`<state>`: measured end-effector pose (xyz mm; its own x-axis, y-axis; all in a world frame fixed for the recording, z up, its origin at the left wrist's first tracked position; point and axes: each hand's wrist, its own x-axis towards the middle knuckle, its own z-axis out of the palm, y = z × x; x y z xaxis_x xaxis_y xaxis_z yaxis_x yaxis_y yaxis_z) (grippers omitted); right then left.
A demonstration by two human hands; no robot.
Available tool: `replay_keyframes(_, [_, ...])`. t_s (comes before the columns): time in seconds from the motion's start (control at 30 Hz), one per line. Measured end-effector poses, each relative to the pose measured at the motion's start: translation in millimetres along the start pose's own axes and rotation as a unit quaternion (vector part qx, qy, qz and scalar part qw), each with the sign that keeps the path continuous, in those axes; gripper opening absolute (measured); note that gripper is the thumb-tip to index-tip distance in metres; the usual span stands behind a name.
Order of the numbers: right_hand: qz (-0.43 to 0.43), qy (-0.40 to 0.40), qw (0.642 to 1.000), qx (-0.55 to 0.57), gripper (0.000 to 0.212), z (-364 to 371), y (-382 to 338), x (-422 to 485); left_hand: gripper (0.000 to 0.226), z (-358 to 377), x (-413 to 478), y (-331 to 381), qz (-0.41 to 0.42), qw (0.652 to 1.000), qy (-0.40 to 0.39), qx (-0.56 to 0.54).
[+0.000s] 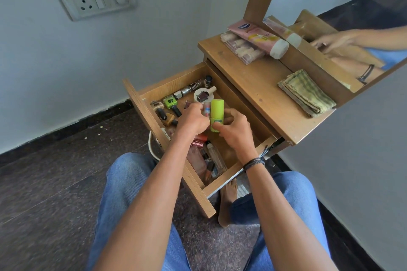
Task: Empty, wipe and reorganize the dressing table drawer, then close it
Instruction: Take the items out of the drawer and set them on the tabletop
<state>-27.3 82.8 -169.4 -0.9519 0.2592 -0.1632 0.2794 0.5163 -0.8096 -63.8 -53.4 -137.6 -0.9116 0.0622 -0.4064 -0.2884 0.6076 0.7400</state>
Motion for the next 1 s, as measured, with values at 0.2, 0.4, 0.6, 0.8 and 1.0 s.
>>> replay_keyframes(0.2, [-0.009,0.008,1.0,0.019,0.052,0.0,-0.2,-0.5,0.063,0.2,5.4,-0.4,-0.021,0.999,-0.003,-0.045])
replay_keyframes(0.4, [-0.003,0.018,0.998,0.053,0.053,-1.8,-3.3,-0.8,0.033,0.3,8.6,-1.4,-0.025,0.999,0.01,-0.043])
replay_keyframes(0.6, [-0.037,0.049,0.994,0.088,0.059,-4.7,-5.7,-4.4,0.038,1.2,5.0,-0.9,-0.035,0.999,0.014,-0.007])
replay_keyframes(0.8, [-0.064,0.07,0.991,0.09,0.056,-7.1,-7.5,-5.6,0.047,-0.2,2.7,0.5,-0.023,0.998,0.027,0.059])
replay_keyframes(1.0, [-0.063,0.086,0.989,0.1,0.052,-9.9,-8.9,-7.0,0.043,3.1,-2.6,-1.4,-0.015,0.987,0.038,0.156])
